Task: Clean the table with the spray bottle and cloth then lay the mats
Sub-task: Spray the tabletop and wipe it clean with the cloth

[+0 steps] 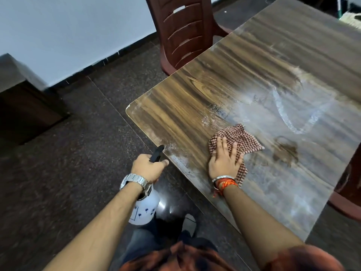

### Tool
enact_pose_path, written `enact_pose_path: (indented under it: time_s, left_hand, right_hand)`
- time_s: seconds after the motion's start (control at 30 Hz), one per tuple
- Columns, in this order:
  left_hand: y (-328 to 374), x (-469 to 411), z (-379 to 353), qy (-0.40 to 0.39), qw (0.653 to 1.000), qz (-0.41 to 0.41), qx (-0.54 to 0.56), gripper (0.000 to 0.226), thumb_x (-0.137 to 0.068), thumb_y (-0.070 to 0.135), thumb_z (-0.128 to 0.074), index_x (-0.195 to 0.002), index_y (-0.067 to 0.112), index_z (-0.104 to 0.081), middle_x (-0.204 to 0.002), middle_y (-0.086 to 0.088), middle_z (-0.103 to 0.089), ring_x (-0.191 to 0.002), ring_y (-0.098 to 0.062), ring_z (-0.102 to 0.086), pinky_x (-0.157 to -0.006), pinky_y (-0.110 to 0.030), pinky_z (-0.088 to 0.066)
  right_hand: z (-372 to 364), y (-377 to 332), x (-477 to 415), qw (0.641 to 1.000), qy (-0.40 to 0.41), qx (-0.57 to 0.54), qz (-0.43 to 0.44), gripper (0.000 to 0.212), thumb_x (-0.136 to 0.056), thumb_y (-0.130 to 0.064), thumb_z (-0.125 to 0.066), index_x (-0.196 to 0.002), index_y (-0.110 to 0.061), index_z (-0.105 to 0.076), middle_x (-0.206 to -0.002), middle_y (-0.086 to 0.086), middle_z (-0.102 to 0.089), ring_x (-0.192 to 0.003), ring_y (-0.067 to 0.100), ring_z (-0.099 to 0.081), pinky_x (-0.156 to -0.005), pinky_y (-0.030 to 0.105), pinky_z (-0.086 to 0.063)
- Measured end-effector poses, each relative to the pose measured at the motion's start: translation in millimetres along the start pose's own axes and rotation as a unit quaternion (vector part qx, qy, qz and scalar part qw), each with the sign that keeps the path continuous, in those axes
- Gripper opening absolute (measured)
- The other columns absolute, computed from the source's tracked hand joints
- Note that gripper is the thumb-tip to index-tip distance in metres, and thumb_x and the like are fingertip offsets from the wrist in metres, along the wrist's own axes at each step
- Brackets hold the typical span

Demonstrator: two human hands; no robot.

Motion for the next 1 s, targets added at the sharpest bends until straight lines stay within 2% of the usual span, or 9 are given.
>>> enact_pose_path:
  time_s: [0.07, 0.2, 0.27, 0.43, 0.57, 0.7, 0.87, 0.93, 1.0]
  left_hand:
    - [2.0, 1.9, 0.9, 0.005, 1.0, -0.003, 0.015, 0.034, -0.081, 0.037, -0.079, -0.064, 0.013, -0.062, -0.045, 0.0, -0.061, -0.039, -0.017, -0.057, -0.048, -0.022, -0.042]
    - [-1.3, -1.5, 10.7, 0.053, 0.997, 0.006, 0.064, 0.027, -0.081, 0.032, -0.078, -0.076, 0.006, -0.076, -0.05, -0.002, -0.065, -0.038, -0.017, -0.059, -0.053, -0.024, -0.047]
    - [-6.1, -2.2, 15.1, 0.064, 0.996, 0.005, 0.068, 0.023, -0.082, 0.029, -0.076, -0.072, 0.008, -0.075, -0.047, -0.002, -0.064, -0.037, -0.017, -0.059, -0.053, -0.025, -0.047]
    - [-20.2, -3.1, 21.7, 0.052, 0.998, 0.002, 0.044, 0.023, -0.082, 0.028, -0.077, -0.068, 0.011, -0.072, -0.045, -0.004, -0.062, -0.039, -0.019, -0.059, -0.051, -0.025, -0.044]
    - [-21.3, -8.8, 14.2, 0.024, 0.998, 0.0, 0.05, 0.021, -0.082, 0.026, -0.078, -0.071, 0.01, -0.072, -0.051, -0.005, -0.065, -0.038, -0.019, -0.056, -0.052, -0.025, -0.046]
    - [-17.0, -7.5, 0.5, 0.022, 0.999, -0.01, 0.049, 0.021, -0.082, 0.027, -0.077, -0.072, 0.01, -0.071, -0.043, 0.001, -0.059, -0.039, -0.019, -0.057, -0.05, -0.024, -0.046]
    - [-23.3, 12.9, -21.5, 0.023, 0.998, 0.016, 0.061, 0.029, -0.083, 0.028, -0.076, -0.062, 0.013, -0.063, -0.04, -0.001, -0.054, -0.037, -0.019, -0.053, -0.051, -0.025, -0.046]
    - [-25.4, 23.3, -31.3, 0.03, 0.997, 0.028, 0.066, 0.03, -0.083, 0.028, -0.076, -0.06, 0.015, -0.062, -0.039, -0.002, -0.054, -0.036, -0.02, -0.053, -0.052, -0.026, -0.046]
    - [-25.7, 36.5, -45.1, 0.046, 0.995, 0.04, 0.081, 0.03, -0.084, 0.027, -0.075, -0.06, 0.015, -0.061, -0.038, -0.003, -0.054, -0.036, -0.02, -0.053, -0.053, -0.026, -0.045]
  right_hand:
    - [-3.0, -13.0, 6.0, 1.0, -0.01, 0.013, 0.026, 0.063, -0.093, -0.037, -0.036, -0.151, -0.039, -0.01, -0.158, -0.016, -0.006, -0.147, 0.023, 0.001, -0.115, 0.053, 0.006]
    - [-15.1, -67.4, 24.2, 0.953, -0.09, 0.042, 0.285, 0.064, -0.094, -0.035, -0.037, -0.15, -0.041, -0.006, -0.158, -0.016, -0.004, -0.147, 0.025, 0.005, -0.114, 0.052, 0.013]
    - [-25.0, -97.5, 28.1, 0.923, -0.119, 0.044, 0.363, 0.059, -0.095, -0.036, -0.036, -0.148, -0.043, -0.012, -0.158, -0.017, -0.01, -0.147, 0.023, 0.004, -0.112, 0.053, 0.013]
    - [-29.5, -130.3, 0.9, 0.917, -0.13, 0.036, 0.376, 0.052, -0.097, -0.037, -0.033, -0.146, -0.048, -0.017, -0.156, -0.019, -0.017, -0.147, 0.02, -0.004, -0.114, 0.053, 0.008]
    - [-14.1, -100.2, -45.5, 0.948, -0.091, 0.041, 0.304, 0.06, -0.094, -0.039, -0.038, -0.147, -0.048, -0.012, -0.157, -0.018, -0.017, -0.147, 0.018, -0.008, -0.116, 0.052, 0.005]
    - [13.5, -35.1, -103.7, 0.987, -0.036, 0.026, 0.151, 0.058, -0.094, -0.039, -0.038, -0.147, -0.047, -0.016, -0.156, -0.02, -0.018, -0.146, 0.019, -0.012, -0.117, 0.049, 0.0]
    - [43.4, 51.6, -150.3, 0.998, -0.042, -0.031, -0.037, 0.051, -0.097, -0.046, -0.03, -0.147, -0.046, -0.018, -0.158, -0.02, -0.012, -0.147, 0.019, -0.003, -0.116, 0.052, 0.001]
    - [43.5, 58.2, -149.1, 0.997, -0.034, -0.031, -0.069, 0.053, -0.096, -0.043, -0.031, -0.147, -0.046, -0.017, -0.158, -0.019, -0.01, -0.147, 0.02, 0.0, -0.115, 0.055, 0.002]
    - [40.7, 51.8, -138.2, 1.0, -0.025, -0.006, -0.015, 0.057, -0.094, -0.039, -0.035, -0.147, -0.047, -0.015, -0.158, -0.018, -0.01, -0.147, 0.023, -0.002, -0.115, 0.055, 0.003]
Point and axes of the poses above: each hand's wrist, its own x-axis away from the middle knuckle, its own z-axis out of the back of the hand, y = z × x, the point moved 1 cm from there along -x, towards the middle knuckle
